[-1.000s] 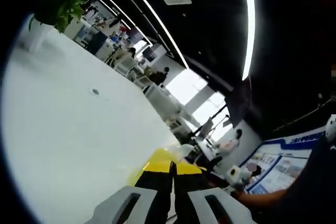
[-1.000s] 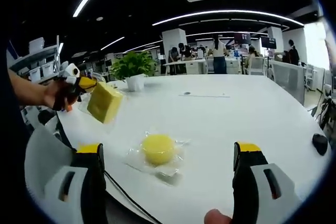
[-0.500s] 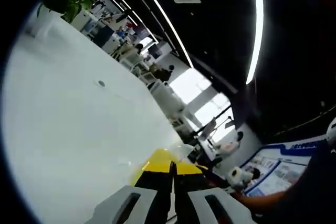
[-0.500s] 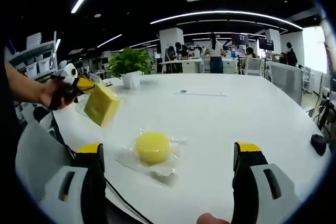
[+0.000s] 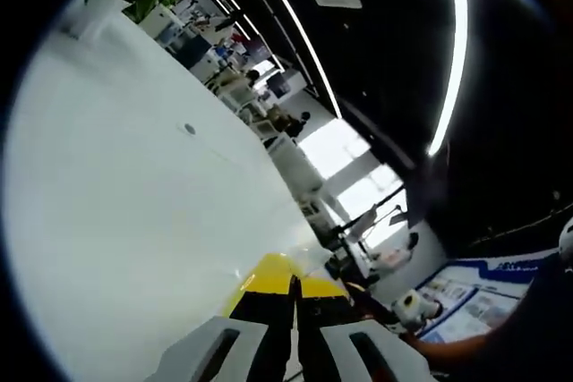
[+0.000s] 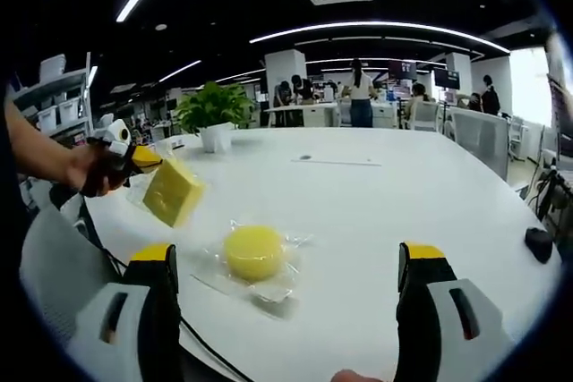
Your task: Compare the silicone blocks by pressing each to a similar depth, holding the contact briefly, and releasing to observe deformation and rebound differences across the visible hardness samples.
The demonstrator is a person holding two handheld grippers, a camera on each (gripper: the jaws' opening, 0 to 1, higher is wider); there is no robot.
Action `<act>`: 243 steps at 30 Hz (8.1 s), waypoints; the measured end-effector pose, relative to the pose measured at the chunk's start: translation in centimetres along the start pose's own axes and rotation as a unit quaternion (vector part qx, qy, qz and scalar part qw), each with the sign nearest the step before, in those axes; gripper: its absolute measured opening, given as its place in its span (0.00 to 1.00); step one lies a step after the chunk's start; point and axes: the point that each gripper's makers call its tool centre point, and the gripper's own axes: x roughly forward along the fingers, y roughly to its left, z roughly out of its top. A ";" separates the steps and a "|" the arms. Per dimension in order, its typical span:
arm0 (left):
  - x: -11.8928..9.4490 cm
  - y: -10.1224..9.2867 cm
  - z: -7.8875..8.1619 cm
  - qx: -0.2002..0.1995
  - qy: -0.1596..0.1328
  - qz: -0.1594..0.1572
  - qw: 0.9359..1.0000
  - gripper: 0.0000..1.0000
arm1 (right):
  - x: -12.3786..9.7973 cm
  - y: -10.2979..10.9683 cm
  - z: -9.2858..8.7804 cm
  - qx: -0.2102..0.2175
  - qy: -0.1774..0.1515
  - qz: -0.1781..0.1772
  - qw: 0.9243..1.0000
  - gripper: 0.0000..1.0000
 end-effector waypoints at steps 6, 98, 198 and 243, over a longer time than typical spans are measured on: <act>0.2 2.3 0.1 -0.022 -0.007 0.020 1.000 0.00 | 0.0 0.1 -0.1 -0.002 0.004 0.001 1.000 0.93; -10.2 5.9 2.3 0.241 -0.056 0.246 0.937 1.00 | 0.6 -0.2 -1.8 0.035 0.039 0.005 0.999 0.96; -1.4 -2.8 5.7 0.238 -0.005 0.158 0.958 1.00 | 0.1 -1.5 -2.1 -0.013 0.040 -0.006 0.999 0.96; 6.9 1.8 -0.3 0.145 0.075 0.125 0.979 0.98 | 0.2 -1.0 -2.4 0.016 0.042 0.011 0.999 0.96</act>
